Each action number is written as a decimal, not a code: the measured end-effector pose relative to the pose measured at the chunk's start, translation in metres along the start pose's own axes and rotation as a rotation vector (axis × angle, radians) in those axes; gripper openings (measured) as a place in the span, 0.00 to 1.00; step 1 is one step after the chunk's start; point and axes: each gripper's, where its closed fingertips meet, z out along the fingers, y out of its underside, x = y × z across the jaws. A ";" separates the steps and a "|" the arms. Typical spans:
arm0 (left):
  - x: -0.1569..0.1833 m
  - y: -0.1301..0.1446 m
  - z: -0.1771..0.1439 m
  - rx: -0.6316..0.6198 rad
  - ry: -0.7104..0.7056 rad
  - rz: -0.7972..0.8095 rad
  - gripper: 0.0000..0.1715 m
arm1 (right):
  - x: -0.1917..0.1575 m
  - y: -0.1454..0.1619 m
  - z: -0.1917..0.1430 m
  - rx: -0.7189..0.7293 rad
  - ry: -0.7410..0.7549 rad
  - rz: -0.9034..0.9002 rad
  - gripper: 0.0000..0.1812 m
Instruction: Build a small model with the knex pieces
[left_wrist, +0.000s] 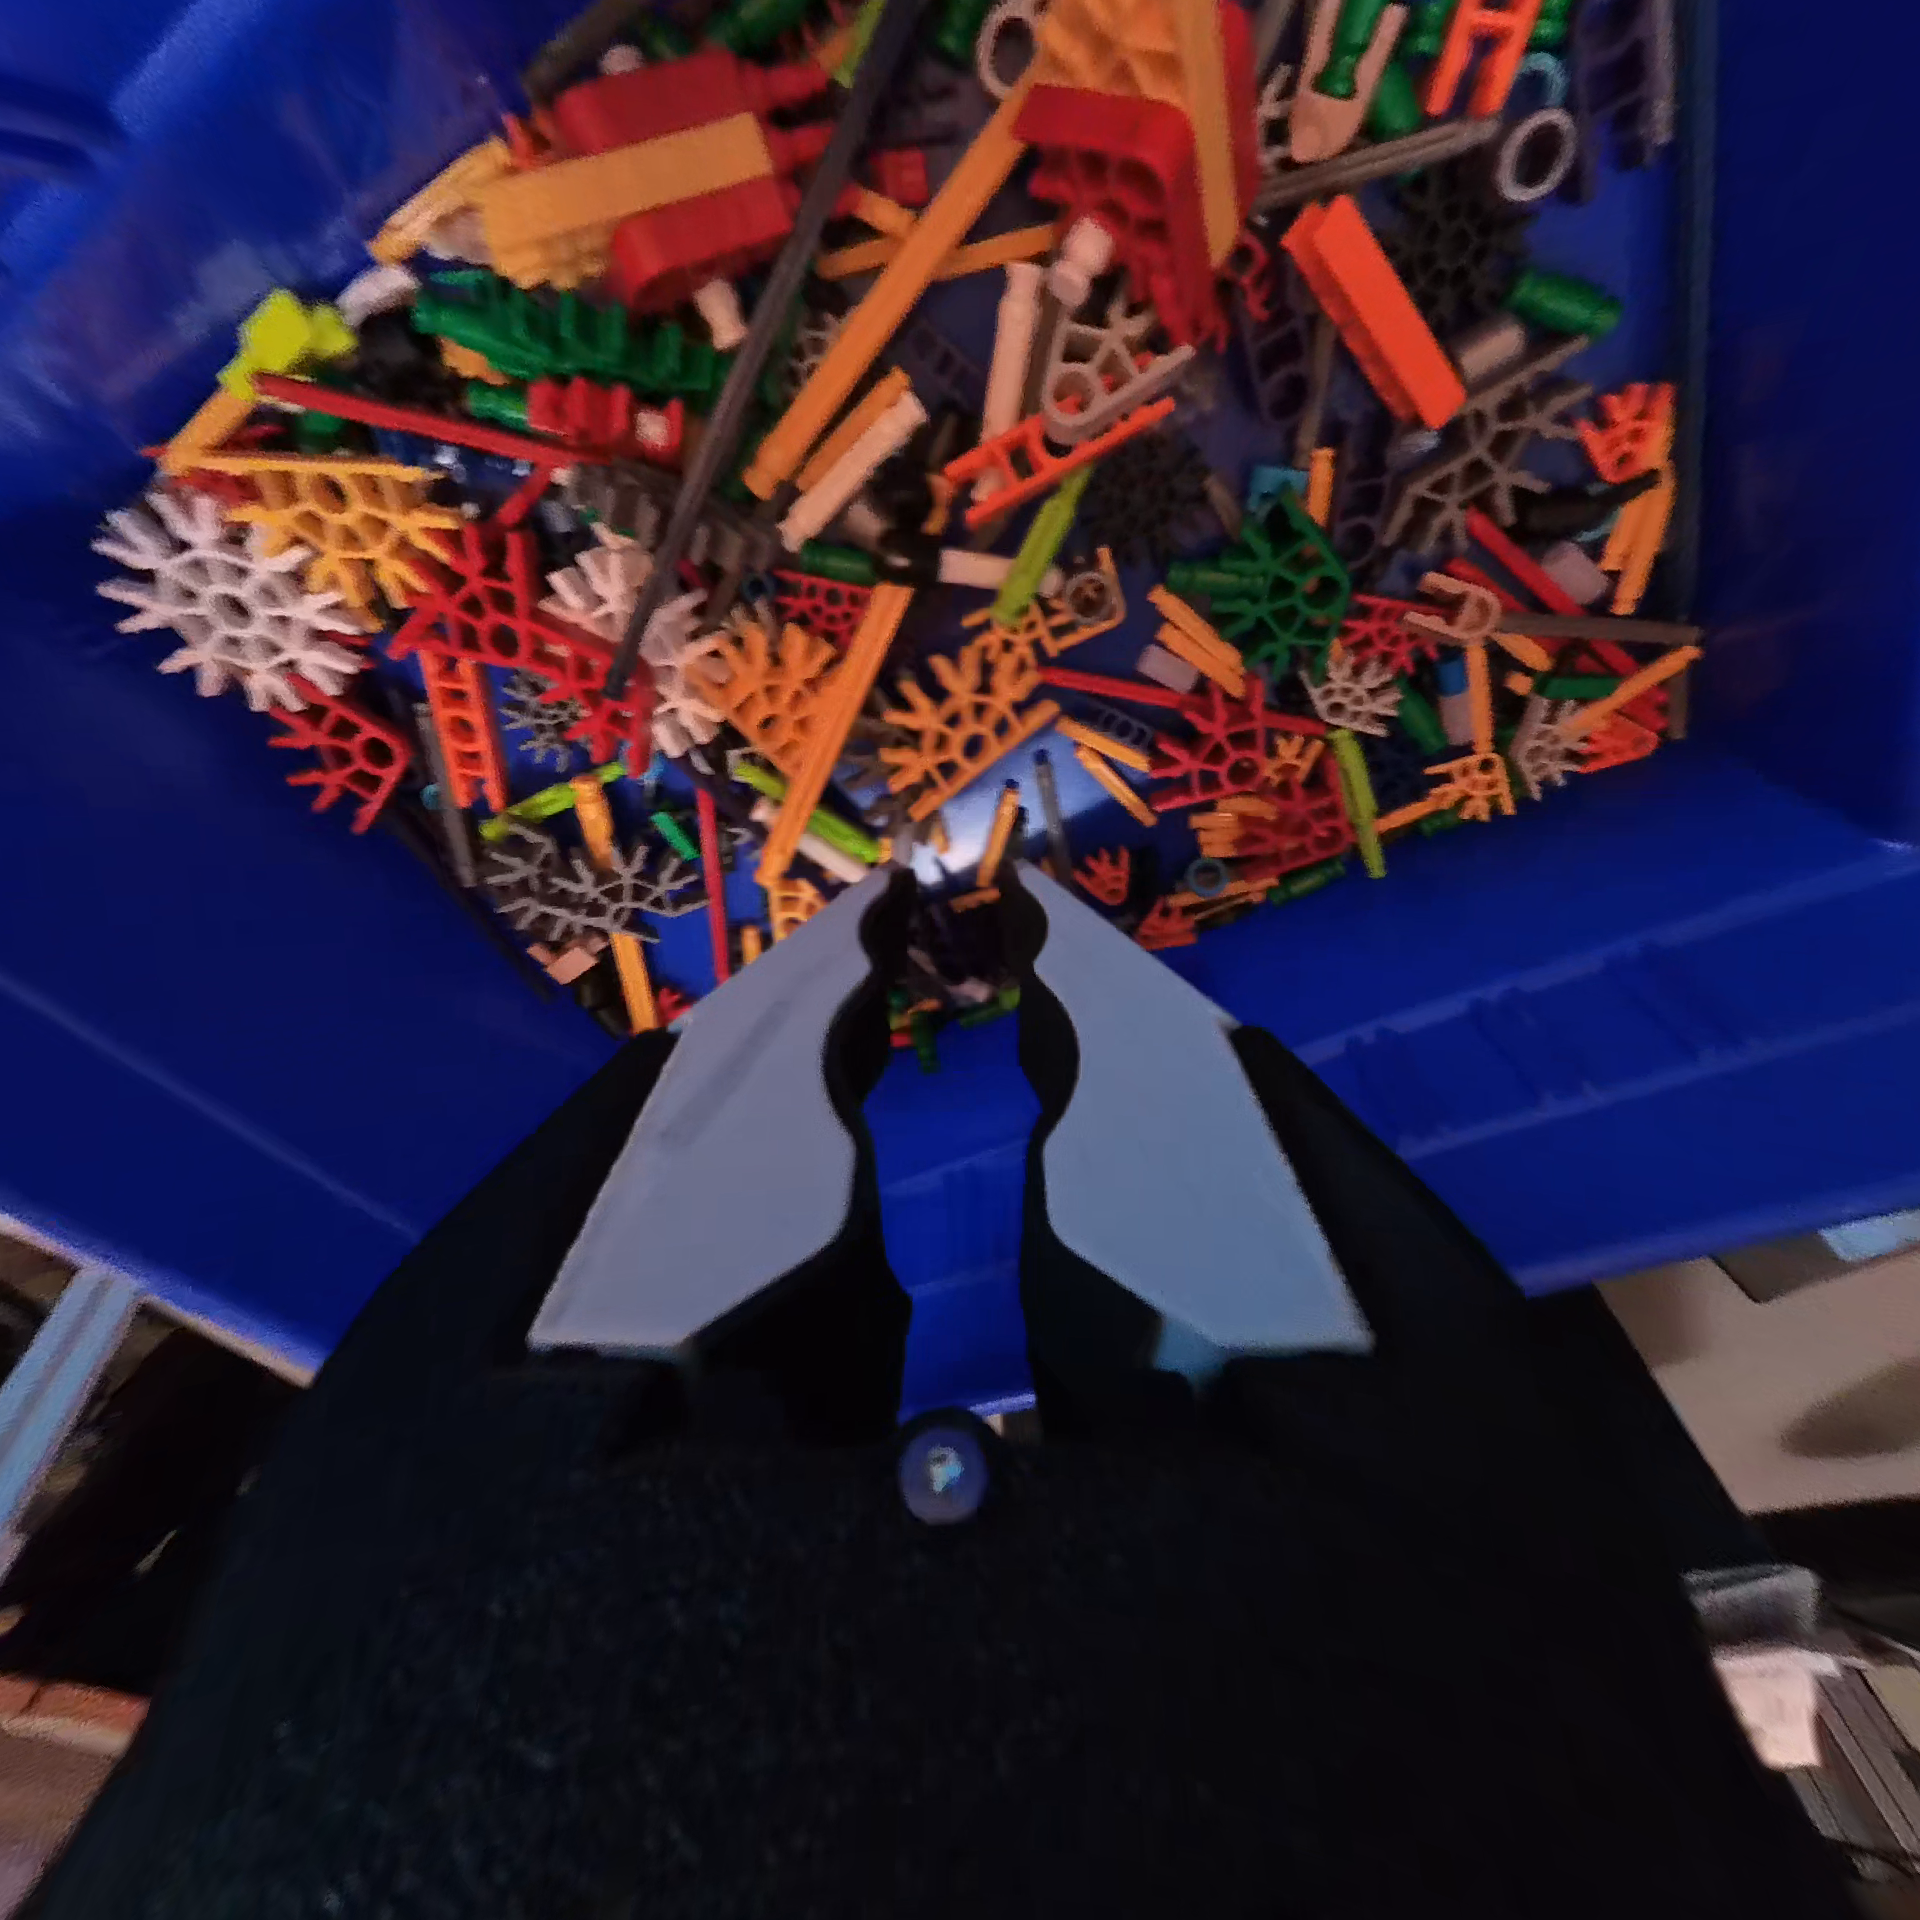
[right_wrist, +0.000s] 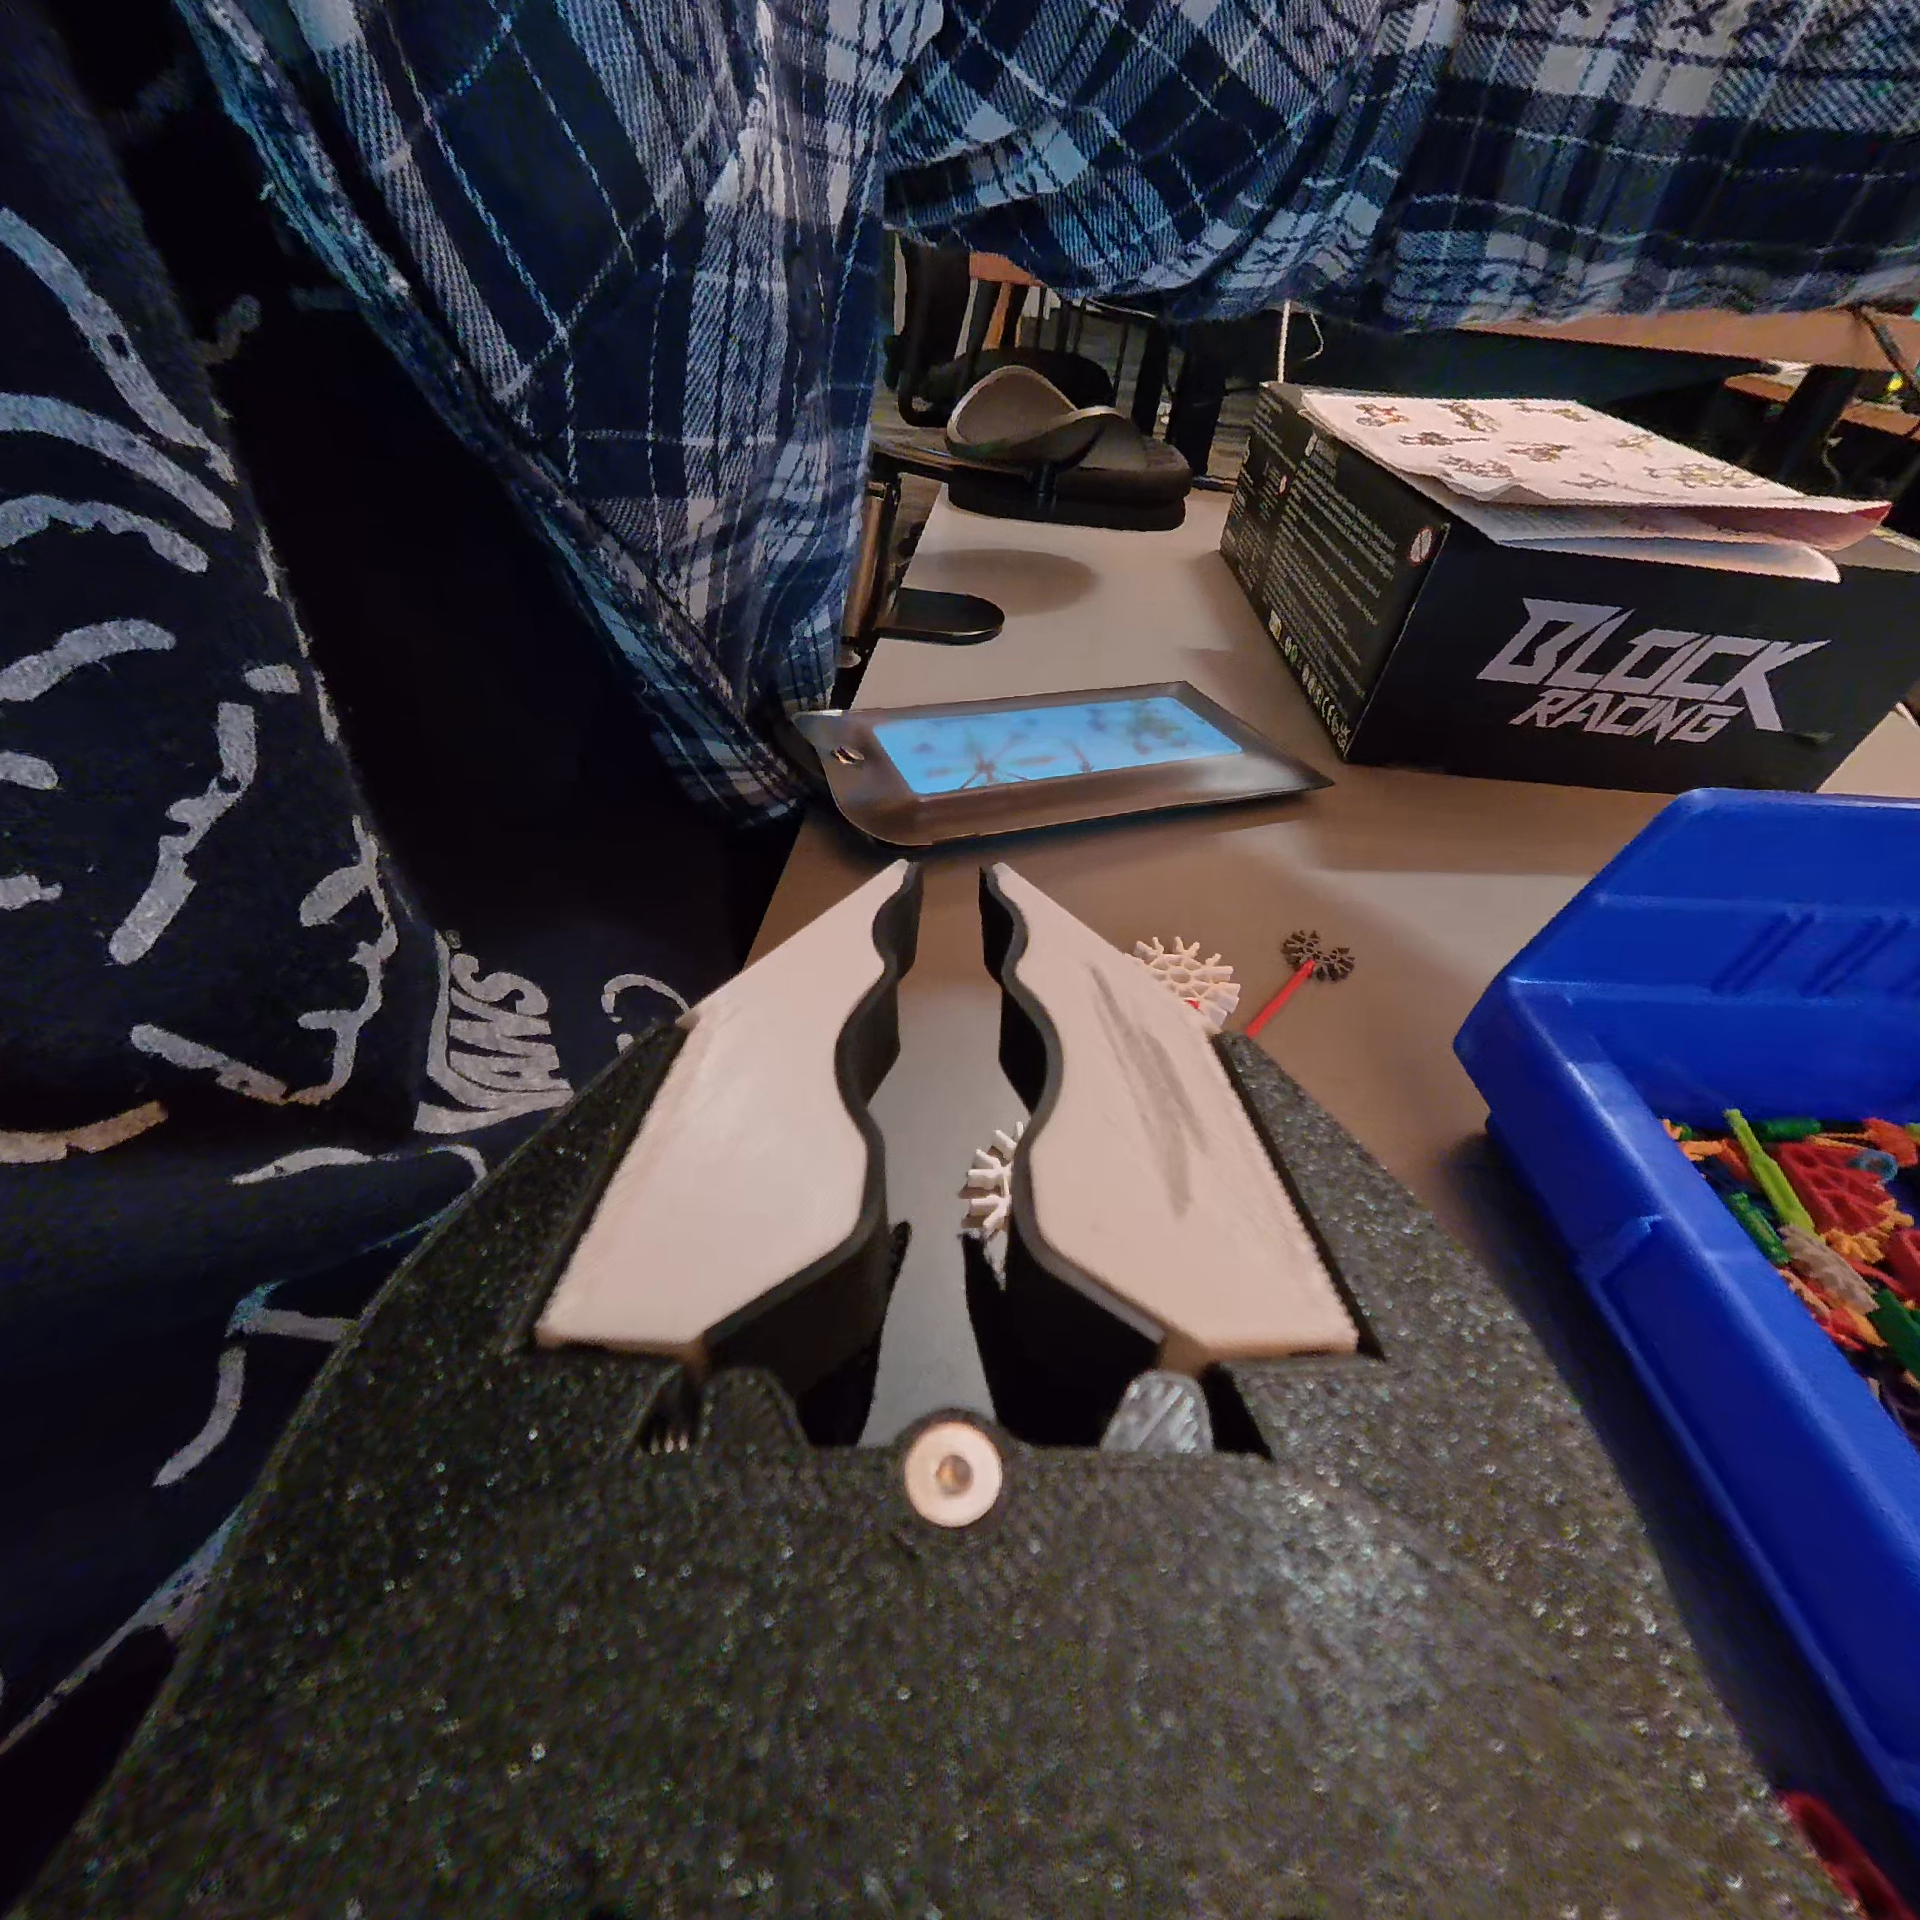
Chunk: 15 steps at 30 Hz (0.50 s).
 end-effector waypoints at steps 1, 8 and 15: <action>0.005 0.001 0.001 -0.004 0.022 0.004 0.10 | 0.000 0.000 0.000 0.000 -0.001 0.000 0.06; 0.013 0.007 0.009 -0.043 0.055 0.030 0.05 | 0.000 0.000 0.000 0.000 -0.003 -0.001 0.06; 0.020 0.013 0.026 -0.099 0.081 0.063 0.03 | -0.001 0.000 0.000 0.001 -0.004 -0.004 0.06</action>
